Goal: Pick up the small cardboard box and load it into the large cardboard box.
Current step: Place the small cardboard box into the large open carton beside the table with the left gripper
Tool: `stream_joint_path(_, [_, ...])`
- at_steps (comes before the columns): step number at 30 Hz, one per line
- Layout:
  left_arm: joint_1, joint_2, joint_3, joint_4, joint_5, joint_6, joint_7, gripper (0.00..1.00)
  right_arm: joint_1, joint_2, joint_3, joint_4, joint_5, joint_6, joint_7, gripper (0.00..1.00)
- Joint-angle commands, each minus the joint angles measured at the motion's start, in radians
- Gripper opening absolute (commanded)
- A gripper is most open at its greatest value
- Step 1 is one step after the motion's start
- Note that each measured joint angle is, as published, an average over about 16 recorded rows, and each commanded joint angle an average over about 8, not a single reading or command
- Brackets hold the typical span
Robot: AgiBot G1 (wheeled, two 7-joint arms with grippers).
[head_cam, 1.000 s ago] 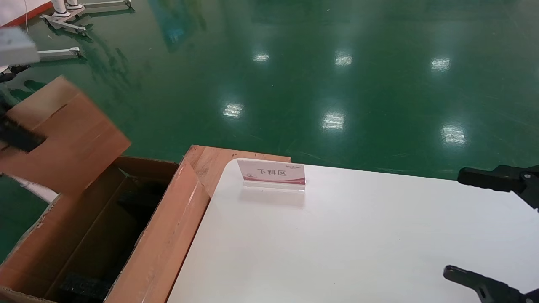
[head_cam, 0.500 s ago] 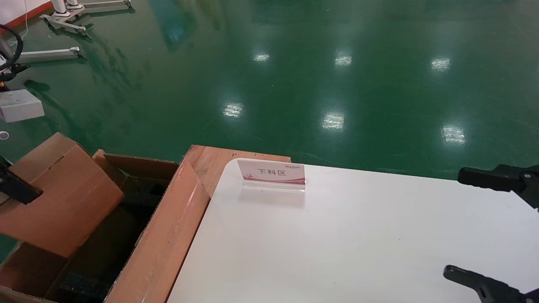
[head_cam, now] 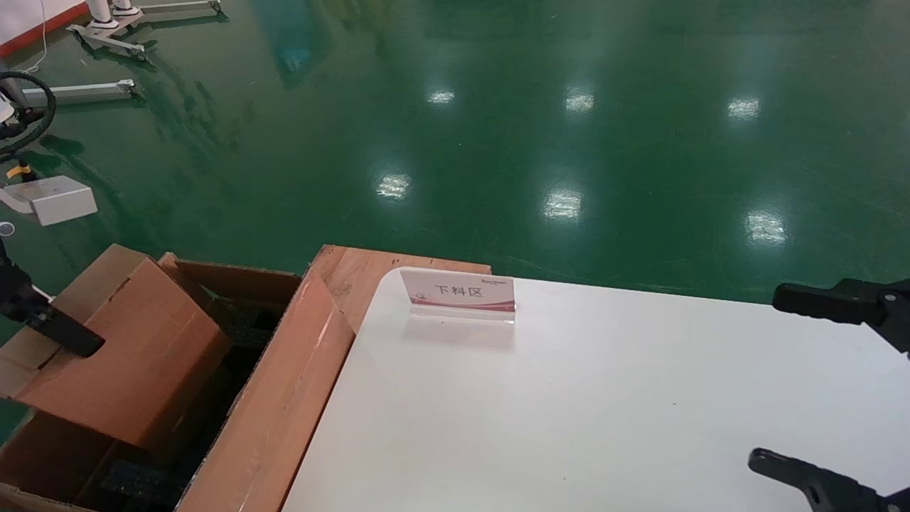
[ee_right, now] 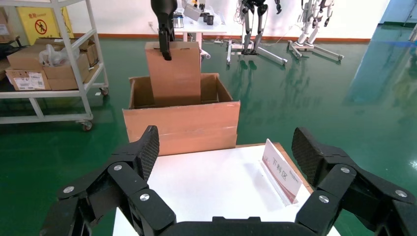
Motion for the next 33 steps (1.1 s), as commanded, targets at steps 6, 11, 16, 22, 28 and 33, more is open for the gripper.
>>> stream_joint_path(6, [0.06,-0.001,0.006,0.05,-0.036,-0.011,-0.009,0.0,0.0,0.0,0.0,0.0,0.0,0.0,0.0,1.0])
stream_joint_path(11, [0.11,-0.004,0.005,0.089,-0.051,-0.022,-0.003,0.0,0.0,0.0,-0.001,0.0,0.0,0.0,0.0,1.0])
stream_joint_path(16, [0.155,0.002,0.002,0.131,-0.06,-0.029,0.004,0.0,0.0,0.0,-0.001,0.0,0.001,0.0,-0.001,1.0])
stream_joint_path(22, [0.207,0.014,-0.005,0.178,-0.07,-0.053,0.017,0.0,0.0,0.001,-0.001,0.0,0.001,0.001,-0.001,1.0])
stream_joint_path(28, [0.264,0.027,-0.02,0.224,-0.09,-0.083,0.03,0.0,0.0,0.001,-0.002,0.0,0.001,0.001,-0.001,1.0])
stream_joint_path(33, [0.313,0.039,-0.028,0.263,-0.104,-0.092,0.036,0.0,0.0,0.001,-0.002,0.0,0.001,0.001,-0.001,1.0])
